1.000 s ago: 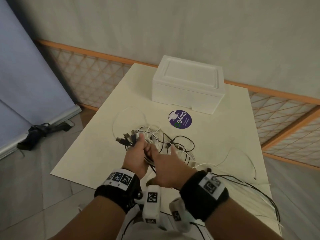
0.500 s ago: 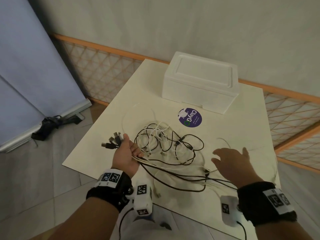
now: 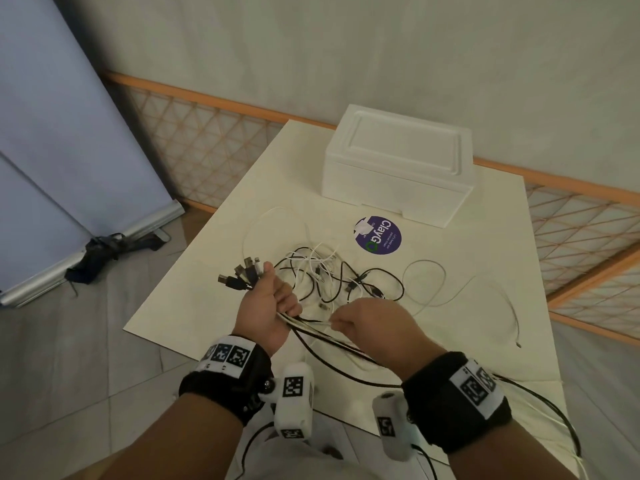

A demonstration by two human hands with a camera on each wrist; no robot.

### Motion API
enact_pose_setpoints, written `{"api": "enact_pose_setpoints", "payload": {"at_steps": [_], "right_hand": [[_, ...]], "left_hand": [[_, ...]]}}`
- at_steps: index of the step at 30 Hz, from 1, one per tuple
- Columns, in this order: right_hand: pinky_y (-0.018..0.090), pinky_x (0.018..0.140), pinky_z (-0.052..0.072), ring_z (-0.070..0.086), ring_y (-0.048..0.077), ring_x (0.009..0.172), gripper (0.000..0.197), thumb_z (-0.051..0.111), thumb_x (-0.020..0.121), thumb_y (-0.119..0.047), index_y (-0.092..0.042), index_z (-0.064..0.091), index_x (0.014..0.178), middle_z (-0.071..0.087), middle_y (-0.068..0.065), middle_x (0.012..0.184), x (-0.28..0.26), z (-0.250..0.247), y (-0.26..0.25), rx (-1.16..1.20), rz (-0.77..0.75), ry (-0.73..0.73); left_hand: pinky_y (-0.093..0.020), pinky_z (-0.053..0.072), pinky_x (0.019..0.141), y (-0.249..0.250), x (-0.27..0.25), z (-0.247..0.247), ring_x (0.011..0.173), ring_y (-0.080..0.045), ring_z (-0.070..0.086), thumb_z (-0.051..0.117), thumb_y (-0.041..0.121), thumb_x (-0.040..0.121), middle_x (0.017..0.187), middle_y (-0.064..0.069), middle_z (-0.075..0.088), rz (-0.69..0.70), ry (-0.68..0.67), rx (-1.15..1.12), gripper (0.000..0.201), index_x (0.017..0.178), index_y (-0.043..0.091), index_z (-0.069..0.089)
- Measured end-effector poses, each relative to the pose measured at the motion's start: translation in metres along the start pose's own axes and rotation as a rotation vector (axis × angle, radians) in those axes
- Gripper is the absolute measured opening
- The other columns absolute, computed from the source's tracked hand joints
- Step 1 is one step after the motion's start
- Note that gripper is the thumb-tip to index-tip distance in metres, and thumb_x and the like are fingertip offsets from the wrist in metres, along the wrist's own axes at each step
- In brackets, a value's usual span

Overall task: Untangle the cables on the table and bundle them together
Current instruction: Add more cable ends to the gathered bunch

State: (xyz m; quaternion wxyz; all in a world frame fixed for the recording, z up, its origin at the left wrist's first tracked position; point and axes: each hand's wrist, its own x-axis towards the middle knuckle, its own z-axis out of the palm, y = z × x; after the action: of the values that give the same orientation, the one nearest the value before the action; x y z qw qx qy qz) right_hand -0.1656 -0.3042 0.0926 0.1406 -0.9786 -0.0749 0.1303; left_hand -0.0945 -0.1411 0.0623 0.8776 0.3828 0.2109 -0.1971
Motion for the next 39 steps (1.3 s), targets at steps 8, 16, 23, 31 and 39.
{"api": "enact_pose_setpoints", "payload": {"at_steps": [8, 16, 23, 31, 39], "right_hand": [[0.031, 0.074, 0.046, 0.057, 0.012, 0.088, 0.031, 0.043, 0.093, -0.052, -0.028, 0.062, 0.093, 0.065, -0.007, 0.089, -0.017, 0.007, 0.034, 0.083, 0.262, 0.058], [0.03, 0.075, 0.048, 0.06, 0.014, 0.088, 0.033, 0.048, 0.091, -0.054, -0.027, 0.067, 0.089, 0.066, -0.008, 0.088, -0.04, 0.011, 0.087, 0.073, 0.524, 0.056], [0.03, 0.074, 0.046, 0.062, 0.021, 0.095, 0.035, 0.037, 0.099, -0.044, -0.02, 0.062, 0.099, 0.065, 0.0, 0.099, -0.028, 0.0, 0.07, -0.201, 0.466, 0.113], [0.024, 0.043, 0.028, 0.061, 0.027, 0.061, 0.013, 0.058, 0.09, -0.029, -0.021, 0.065, 0.082, 0.057, 0.003, 0.065, 0.0, -0.004, 0.011, -0.23, 0.171, 0.281], [0.032, 0.079, 0.049, 0.061, 0.016, 0.094, 0.03, 0.049, 0.093, -0.048, -0.026, 0.069, 0.092, 0.069, -0.007, 0.094, -0.027, 0.003, 0.082, 0.168, 0.41, 0.122]], "left_hand": [[-0.018, 0.014, 0.039, 0.003, 0.004, 0.0, 0.036, -0.009, 0.016, 0.043, 0.041, 0.1, 0.044, 0.007, 0.021, 0.092, 0.128, 0.073, 0.05, 0.058, 0.02, 0.026], [-0.018, 0.015, 0.039, 0.026, 0.035, -0.036, 0.034, -0.011, 0.017, 0.048, 0.042, 0.098, 0.041, 0.007, 0.024, 0.146, 0.355, 0.095, 0.048, 0.06, 0.02, 0.028], [-0.019, 0.024, 0.039, 0.006, 0.027, -0.01, 0.038, -0.012, 0.03, 0.057, 0.034, 0.095, 0.05, -0.001, 0.045, 0.252, 0.159, 0.61, 0.039, 0.06, 0.017, 0.048], [-0.025, 0.03, 0.05, -0.029, -0.013, 0.034, 0.045, -0.012, 0.035, 0.053, 0.038, 0.095, 0.049, 0.002, 0.041, 0.091, -0.426, 1.172, 0.036, 0.064, 0.021, 0.056], [-0.026, 0.032, 0.049, -0.008, 0.008, 0.0, 0.04, -0.007, 0.039, 0.062, 0.029, 0.09, 0.044, 0.008, 0.052, 0.195, -0.233, 1.287, 0.029, 0.064, 0.019, 0.07]]}}
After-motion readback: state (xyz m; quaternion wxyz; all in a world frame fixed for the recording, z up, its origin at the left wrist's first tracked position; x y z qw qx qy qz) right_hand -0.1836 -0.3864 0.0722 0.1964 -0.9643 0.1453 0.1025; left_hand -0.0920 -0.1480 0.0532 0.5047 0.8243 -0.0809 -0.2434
